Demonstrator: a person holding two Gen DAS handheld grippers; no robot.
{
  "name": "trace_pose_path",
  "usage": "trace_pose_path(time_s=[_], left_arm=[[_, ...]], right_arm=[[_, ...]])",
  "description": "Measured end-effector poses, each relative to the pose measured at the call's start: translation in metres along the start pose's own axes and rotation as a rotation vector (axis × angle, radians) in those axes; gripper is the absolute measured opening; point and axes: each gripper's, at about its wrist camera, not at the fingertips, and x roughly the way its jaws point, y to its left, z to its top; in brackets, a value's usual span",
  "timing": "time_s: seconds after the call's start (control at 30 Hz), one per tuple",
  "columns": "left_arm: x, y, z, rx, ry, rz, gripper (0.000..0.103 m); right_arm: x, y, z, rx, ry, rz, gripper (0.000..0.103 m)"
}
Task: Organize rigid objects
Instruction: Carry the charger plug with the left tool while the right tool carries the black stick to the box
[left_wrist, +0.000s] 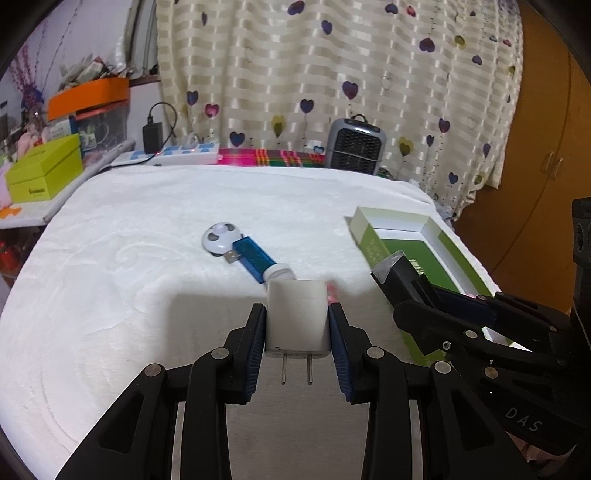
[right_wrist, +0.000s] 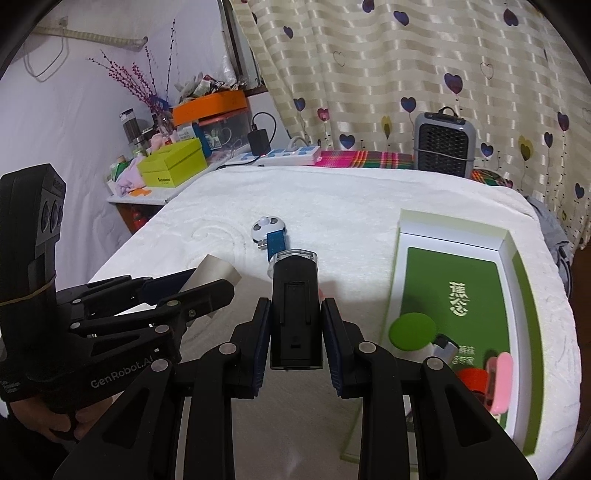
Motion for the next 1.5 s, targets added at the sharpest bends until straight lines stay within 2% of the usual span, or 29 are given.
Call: trace_pose_path(time_s=[0.77,1.5], left_arm=[[-0.014,-0.033,0.0,0.059,-0.023,-0.055,0.033],[-0.002,-0.077,0.001,0.115,-0.007,-0.134,0.033]], right_arm=[[-0.031,-0.012,-0.009,0.02,-0.049,-0.03,0.029],[-0.059,-0.067,-0.022,0.127,-0.075,-0.111,0.029]])
